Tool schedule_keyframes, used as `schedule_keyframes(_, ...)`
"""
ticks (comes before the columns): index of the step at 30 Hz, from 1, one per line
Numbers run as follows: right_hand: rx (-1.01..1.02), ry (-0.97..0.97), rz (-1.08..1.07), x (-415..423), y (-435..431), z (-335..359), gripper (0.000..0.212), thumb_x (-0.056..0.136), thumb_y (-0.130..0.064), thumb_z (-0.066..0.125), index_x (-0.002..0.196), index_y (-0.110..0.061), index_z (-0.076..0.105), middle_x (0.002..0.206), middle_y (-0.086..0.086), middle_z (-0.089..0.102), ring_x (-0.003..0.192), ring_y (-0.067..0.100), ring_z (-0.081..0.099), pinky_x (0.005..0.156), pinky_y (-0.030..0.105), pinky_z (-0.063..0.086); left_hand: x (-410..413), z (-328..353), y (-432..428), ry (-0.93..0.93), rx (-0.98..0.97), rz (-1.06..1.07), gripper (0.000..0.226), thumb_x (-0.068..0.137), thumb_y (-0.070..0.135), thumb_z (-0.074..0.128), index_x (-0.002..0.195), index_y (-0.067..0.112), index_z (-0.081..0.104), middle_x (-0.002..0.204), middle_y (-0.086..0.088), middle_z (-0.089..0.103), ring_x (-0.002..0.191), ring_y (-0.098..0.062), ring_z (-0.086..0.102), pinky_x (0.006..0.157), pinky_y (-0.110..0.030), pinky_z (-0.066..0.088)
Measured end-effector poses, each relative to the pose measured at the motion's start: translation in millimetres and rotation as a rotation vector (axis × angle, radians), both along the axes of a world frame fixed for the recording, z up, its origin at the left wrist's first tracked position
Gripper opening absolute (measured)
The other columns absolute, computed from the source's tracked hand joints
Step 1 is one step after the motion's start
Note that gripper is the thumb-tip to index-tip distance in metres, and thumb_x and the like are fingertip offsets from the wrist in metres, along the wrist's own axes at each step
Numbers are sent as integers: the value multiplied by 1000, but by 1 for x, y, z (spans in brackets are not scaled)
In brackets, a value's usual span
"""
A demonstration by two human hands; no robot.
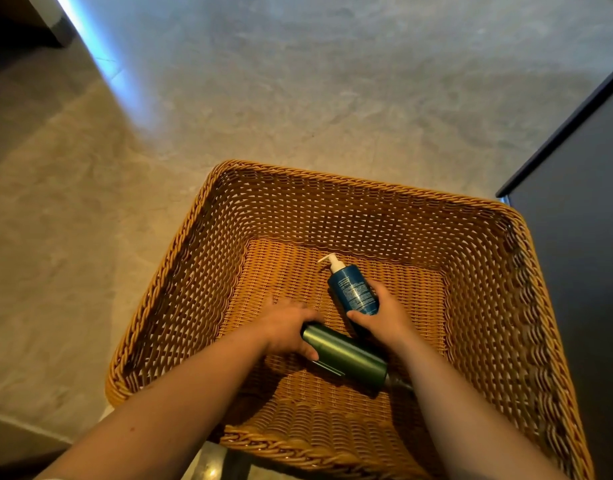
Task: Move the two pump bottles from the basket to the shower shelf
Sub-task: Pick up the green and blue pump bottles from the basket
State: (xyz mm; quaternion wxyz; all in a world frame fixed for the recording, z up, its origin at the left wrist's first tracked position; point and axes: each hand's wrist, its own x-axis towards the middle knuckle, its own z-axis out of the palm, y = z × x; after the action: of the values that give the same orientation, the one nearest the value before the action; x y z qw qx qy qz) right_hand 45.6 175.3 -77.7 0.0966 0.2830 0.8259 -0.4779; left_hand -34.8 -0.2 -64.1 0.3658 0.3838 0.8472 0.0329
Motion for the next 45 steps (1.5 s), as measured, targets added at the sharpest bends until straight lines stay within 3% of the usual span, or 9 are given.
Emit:
schedule_keyframes(8,-86,9,-52,6,2,-2,73,67,-16,77,128,-23,38,111,3,52,90,16,49,73,31,43,0,4,3,-39,-52,-45,63,70,47,67,125,35,40,127,-1,52,122,-26,37,107,-60,12)
schedule_keyframes(14,-81,1,-66,13,6,-1,72,64,-13,78,124,-22,41,116,8,54,91,17,49,75,33,45,4,9,6,-61,-93,-74,64,69,43,69,125,32,41,124,-1,53,119,-26,40,106,-58,15)
schedule_keyframes(20,-111,-24,-121,16,10,3,72,64,-12,78,124,-21,40,120,11,53,95,22,51,77,38,49,9,11,10,-34,-69,-121,61,64,38,75,116,26,47,117,-4,59,106,-25,51,90,-39,43)
schedule_keyframes(26,-122,3,-152,24,17,11,69,66,-13,77,124,-22,40,114,6,51,94,20,49,73,35,46,13,15,8,-123,-56,-23,62,62,29,78,114,24,46,116,-6,59,103,-26,53,87,-39,47)
schedule_keyframes(33,-153,129,-173,24,21,31,66,68,-13,75,124,-24,41,104,-3,45,90,16,48,58,20,40,6,30,5,-106,-30,41,61,62,28,78,113,21,46,115,-7,60,99,-25,55,79,-35,48)
schedule_keyframes(41,-159,254,-185,20,21,58,66,70,-16,74,126,-25,39,93,-17,40,76,-6,40,55,12,35,10,37,-15,-138,69,272,60,59,33,79,109,26,45,106,-2,60,86,-17,57,67,-26,50)
schedule_keyframes(45,-137,316,-156,21,16,73,65,71,-17,73,126,-26,40,97,-17,41,78,-9,39,51,8,36,7,50,-21,-106,165,362,61,61,33,78,112,24,46,104,0,58,88,-17,59,74,-30,55)
